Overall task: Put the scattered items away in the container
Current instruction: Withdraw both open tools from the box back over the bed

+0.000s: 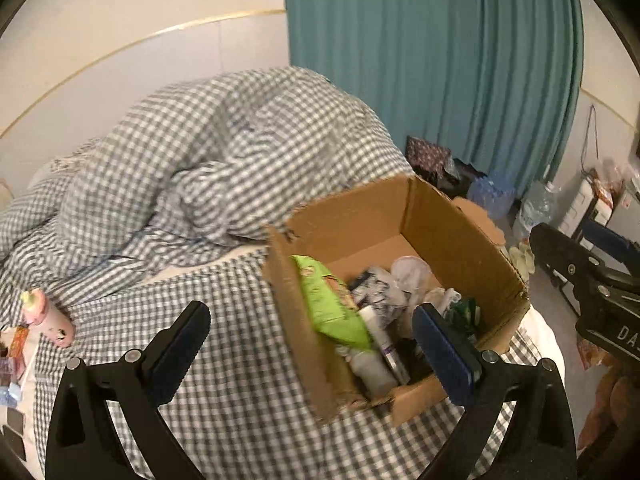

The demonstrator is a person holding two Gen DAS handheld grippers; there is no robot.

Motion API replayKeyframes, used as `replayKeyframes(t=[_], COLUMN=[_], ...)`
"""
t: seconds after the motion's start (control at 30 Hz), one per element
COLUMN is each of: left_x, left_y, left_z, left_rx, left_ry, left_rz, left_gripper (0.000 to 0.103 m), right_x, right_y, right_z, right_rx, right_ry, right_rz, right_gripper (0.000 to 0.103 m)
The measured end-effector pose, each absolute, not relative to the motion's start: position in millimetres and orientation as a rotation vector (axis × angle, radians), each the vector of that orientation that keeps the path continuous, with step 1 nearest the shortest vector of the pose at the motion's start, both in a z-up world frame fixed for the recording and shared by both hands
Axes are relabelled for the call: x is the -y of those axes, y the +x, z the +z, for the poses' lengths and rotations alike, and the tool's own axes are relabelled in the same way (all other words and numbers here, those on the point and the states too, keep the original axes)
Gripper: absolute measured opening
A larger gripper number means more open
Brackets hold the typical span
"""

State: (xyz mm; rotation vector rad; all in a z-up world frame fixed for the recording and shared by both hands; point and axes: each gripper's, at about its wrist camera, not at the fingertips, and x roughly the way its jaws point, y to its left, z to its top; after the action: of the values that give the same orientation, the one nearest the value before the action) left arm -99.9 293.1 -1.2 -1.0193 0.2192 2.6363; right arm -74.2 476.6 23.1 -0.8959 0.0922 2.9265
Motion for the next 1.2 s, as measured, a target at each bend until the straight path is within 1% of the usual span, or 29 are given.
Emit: replayKeyframes(t=[0.23, 0.5, 0.7, 0.83, 1.2], left_x=[-232, -169, -120, -90, -37], left_y=[-81, -57, -36, -25, 7], left_z=[24, 38, 47, 51, 64], left_rx=[-0.143, -0.078, -0.040, -0.003, 0.075], left_ry=[-0.971, -0.947, -0.938, -0.937, -0.896], left_rz=[2.740, 2.839, 2.932, 2.982, 3.067], left_gripper=[0.103, 0.103, 0.103, 0.103, 0.103], right_x=[-435, -382, -347, -322, -260], right_y=[-62, -42, -37, -32, -1], right_z=[34, 47, 50, 51, 64], right_rx=[-0.078, -0.005, -0.023, 0.005, 0.115], right_ry=[-0.913, -0.887, -0.909, -0.924, -0.905], right_rz=[2.999, 3.072, 3.141, 3.175, 3.276], right_gripper=[0.103, 0.103, 0.103, 0.103, 0.103])
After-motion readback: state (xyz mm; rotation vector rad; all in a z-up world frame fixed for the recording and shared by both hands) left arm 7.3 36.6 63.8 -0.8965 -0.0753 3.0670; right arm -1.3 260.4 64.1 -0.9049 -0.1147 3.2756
